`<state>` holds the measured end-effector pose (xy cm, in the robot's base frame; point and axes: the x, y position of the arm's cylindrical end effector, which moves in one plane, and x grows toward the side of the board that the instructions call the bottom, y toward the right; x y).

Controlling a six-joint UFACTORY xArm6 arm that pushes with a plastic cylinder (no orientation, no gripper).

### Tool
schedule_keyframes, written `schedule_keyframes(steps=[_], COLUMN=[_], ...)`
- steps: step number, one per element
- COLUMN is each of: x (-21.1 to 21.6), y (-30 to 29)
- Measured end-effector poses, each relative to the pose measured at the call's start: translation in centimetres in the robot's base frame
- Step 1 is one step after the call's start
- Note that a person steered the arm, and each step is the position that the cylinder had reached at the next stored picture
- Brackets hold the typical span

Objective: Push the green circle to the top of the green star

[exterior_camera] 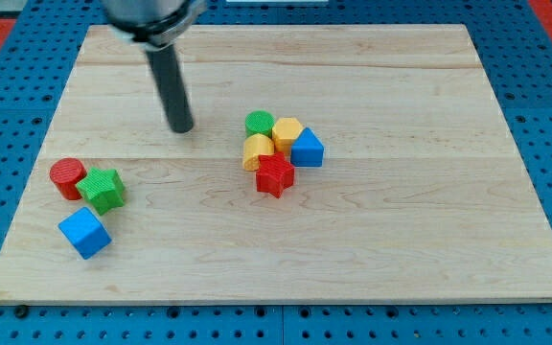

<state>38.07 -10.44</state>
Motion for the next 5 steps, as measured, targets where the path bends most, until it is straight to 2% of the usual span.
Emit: schedule_keyframes(steps=[1, 2, 3, 4, 5], x=[-3.5, -3.6, -1.8, 0.1, 0.6], y=[8.2, 15.3, 16.9, 16.0, 11.4])
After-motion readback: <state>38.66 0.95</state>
